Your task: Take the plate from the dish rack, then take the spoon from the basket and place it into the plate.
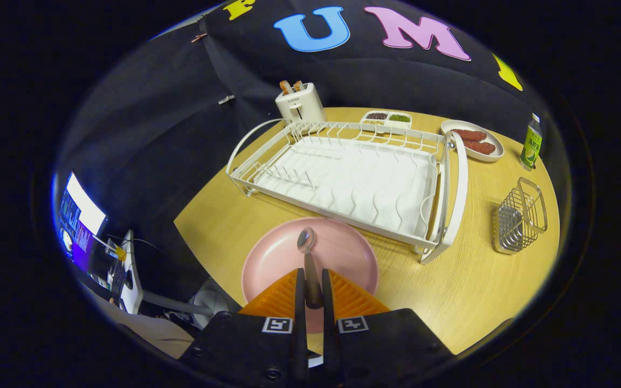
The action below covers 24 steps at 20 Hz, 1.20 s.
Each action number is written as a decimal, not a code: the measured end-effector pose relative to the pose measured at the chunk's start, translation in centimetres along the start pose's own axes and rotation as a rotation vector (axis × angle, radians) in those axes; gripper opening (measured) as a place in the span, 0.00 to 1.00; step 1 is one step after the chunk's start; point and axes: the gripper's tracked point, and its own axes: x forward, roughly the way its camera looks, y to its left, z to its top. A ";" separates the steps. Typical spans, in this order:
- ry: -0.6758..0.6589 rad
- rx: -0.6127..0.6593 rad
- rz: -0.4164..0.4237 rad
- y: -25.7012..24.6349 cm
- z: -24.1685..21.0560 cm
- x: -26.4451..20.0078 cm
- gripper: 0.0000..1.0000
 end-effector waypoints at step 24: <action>-0.311 -0.012 -0.173 -2.7 11.0 -10.3 0.99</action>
